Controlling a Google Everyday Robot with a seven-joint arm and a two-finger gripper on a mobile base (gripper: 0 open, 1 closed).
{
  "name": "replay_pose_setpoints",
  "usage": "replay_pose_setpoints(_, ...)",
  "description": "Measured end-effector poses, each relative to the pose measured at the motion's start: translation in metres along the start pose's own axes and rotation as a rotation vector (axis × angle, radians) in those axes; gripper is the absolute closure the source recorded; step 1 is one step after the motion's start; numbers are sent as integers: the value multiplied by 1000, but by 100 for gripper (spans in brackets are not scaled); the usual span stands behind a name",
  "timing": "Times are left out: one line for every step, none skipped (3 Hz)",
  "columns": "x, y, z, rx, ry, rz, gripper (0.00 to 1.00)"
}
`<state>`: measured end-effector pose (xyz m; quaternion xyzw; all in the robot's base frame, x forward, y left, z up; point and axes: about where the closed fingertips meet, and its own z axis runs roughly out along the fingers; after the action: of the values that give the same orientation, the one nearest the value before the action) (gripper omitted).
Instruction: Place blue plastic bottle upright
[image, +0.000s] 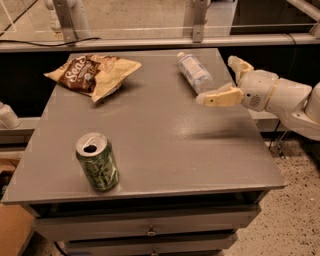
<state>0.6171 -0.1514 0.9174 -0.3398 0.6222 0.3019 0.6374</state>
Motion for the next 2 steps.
replay_pose_setpoints(-11, -8, 7, 12, 104, -59, 0)
replay_pose_setpoints(-18, -20, 13, 36, 208, -108, 0)
